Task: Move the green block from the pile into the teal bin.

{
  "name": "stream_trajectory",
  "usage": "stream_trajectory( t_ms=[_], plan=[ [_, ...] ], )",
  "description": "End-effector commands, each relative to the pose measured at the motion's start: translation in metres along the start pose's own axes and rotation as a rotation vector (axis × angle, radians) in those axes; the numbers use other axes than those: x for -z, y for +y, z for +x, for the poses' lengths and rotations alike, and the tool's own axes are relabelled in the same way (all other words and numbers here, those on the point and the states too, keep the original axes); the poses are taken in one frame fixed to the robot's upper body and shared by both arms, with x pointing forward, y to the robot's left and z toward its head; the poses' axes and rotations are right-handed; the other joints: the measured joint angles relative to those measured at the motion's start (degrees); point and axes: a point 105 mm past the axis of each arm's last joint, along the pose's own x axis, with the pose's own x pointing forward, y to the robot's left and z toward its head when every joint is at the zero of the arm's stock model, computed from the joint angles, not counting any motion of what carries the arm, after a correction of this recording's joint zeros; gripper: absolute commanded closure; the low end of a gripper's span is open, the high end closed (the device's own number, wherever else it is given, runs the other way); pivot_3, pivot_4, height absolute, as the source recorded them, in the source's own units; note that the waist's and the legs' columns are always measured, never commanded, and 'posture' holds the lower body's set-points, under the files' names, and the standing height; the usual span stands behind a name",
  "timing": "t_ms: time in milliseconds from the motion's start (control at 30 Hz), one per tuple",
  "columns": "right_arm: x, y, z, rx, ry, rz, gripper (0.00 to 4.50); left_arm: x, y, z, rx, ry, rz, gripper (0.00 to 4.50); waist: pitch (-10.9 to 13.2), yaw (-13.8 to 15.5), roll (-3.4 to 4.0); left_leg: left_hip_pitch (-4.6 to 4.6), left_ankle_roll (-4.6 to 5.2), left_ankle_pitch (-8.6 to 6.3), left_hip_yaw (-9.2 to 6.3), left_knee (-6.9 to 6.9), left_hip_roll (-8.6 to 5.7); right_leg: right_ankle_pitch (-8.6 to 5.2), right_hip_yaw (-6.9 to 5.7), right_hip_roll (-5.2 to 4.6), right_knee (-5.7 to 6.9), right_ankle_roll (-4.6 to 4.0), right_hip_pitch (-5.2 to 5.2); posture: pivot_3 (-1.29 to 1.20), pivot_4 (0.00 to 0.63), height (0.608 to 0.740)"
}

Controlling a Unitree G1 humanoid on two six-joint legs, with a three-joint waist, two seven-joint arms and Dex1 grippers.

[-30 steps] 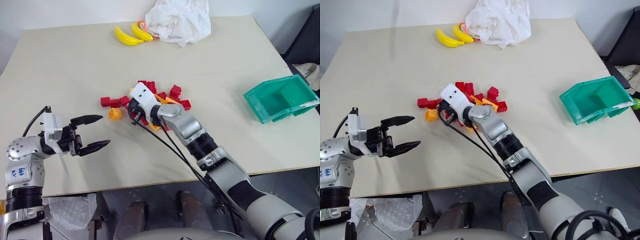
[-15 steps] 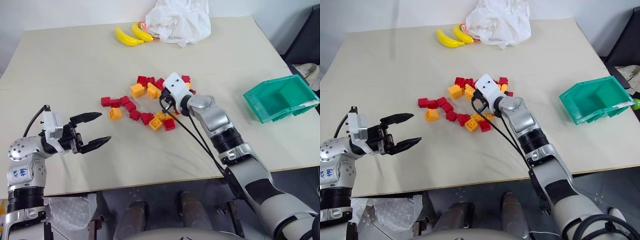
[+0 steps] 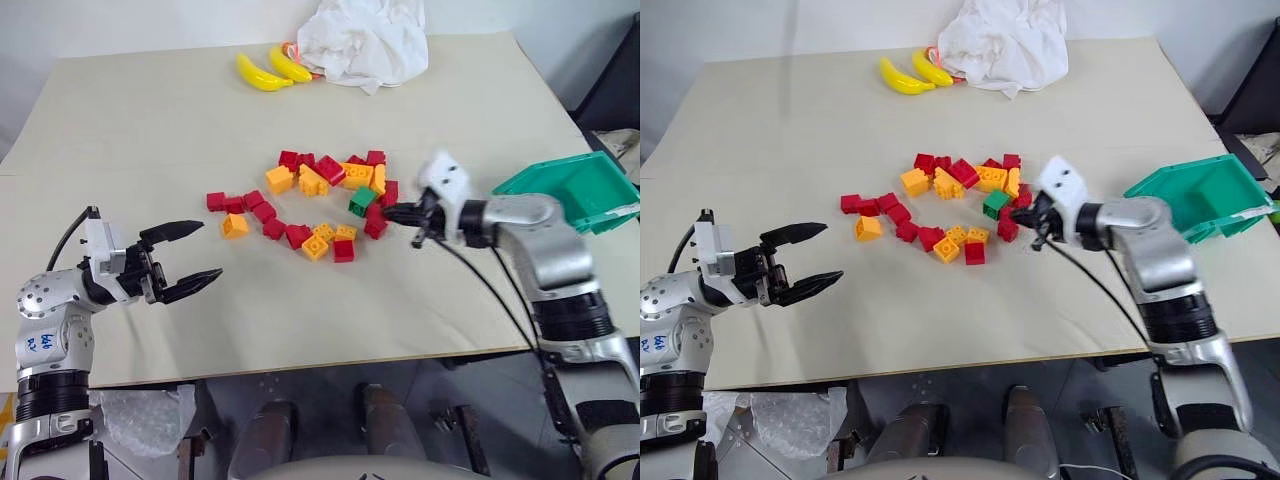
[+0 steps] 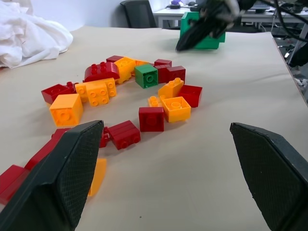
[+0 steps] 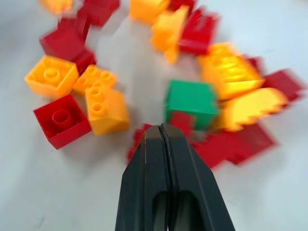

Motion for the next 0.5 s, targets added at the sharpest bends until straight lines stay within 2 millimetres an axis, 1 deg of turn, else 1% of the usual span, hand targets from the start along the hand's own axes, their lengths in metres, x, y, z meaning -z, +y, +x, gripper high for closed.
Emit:
stream_trajectory(
  t_ms=[33,100,133,167,200,333,400,433,467,500],
  plan=[
    [-0.013,-0.001,-0.031,-0.080,-0.093,-0.030,4.32,-0.008,0.000,-0.002,-0.002,-0.027,0.026,0.00,0.0,0.1,0.00,0.00,0.00,0.00,0.01,-0.01,0.00,0.00,0.00,0.00,-0.01,0.00,0.00,0.00,0.150,0.740],
    [-0.004,-0.013,-0.059,-0.036,-0.085,0.000,3.93,-0.008,0.001,-0.001,-0.007,-0.033,0.021,0.00,0.0,0.2,0.00,0.00,0.02,-0.01,0.02,0.00,0.00,0.00,0.00,-0.01,-0.02,0.00,0.01,0.00,0.150,0.740],
    [0.004,-0.017,-0.069,-0.012,-0.046,0.002,3.61,-0.007,0.001,-0.001,-0.008,-0.035,0.019,0.00,0.0,0.2,0.00,0.00,0.04,-0.02,0.04,0.00,-0.01,0.01,0.02,-0.03,-0.03,0.01,0.01,0.00,0.150,0.740],
    [0.009,-0.019,-0.076,-0.004,-0.009,-0.004,3.37,-0.007,0.001,-0.001,-0.007,-0.035,0.018,0.00,0.0,0.5,0.00,0.00,0.07,-0.04,0.06,0.01,-0.01,0.01,0.03,-0.03,-0.03,0.02,0.01,0.00,0.150,0.740],
    [0.011,-0.019,-0.080,-0.003,0.012,-0.005,2.98,-0.007,0.001,-0.001,-0.006,-0.036,0.018,0.00,0.0,0.6,0.01,-0.01,0.08,-0.05,0.07,0.03,-0.03,0.01,0.03,-0.04,-0.03,0.03,0.02,0.00,0.150,0.740],
    [0.012,-0.024,-0.091,0.036,0.052,-0.008,1.64,-0.008,0.002,0.001,-0.006,-0.042,0.018,0.00,0.0,0.4,0.01,0.06,0.08,-0.06,0.24,0.06,0.06,0.03,0.10,0.00,-0.01,0.01,0.01,0.00,0.150,0.740],
    [0.011,-0.021,-0.090,0.040,0.073,-0.015,1.05,-0.009,0.002,0.001,-0.006,-0.045,0.019,0.00,0.0,0.3,0.01,0.08,0.07,-0.05,0.25,0.06,0.08,0.03,0.09,0.01,0.02,0.00,0.01,0.00,0.150,0.740],
    [0.009,-0.019,-0.088,0.039,0.075,-0.017,0.68,-0.009,0.002,0.002,-0.004,-0.047,0.020,0.00,0.0,0.3,0.01,0.08,0.07,-0.05,0.24,0.06,0.08,0.03,0.09,0.01,0.03,0.00,0.00,0.00,0.150,0.740],
    [0.007,-0.016,-0.084,0.032,0.078,-0.023,0.43,-0.010,0.002,0.002,-0.003,-0.051,0.020,0.00,0.0,0.2,0.01,0.08,0.07,-0.06,0.24,0.06,0.08,0.03,0.10,0.01,0.02,0.00,0.00,0.00,0.150,0.740],
    [0.005,-0.013,-0.082,0.029,0.080,-0.026,0.09,-0.010,0.002,0.002,-0.003,-0.053,0.020,0.00,0.0,0.2,0.02,0.08,0.07,-0.06,0.24,0.06,0.07,0.03,0.10,-0.01,0.02,0.00,0.00,0.00,0.150,0.740]
  ],
)
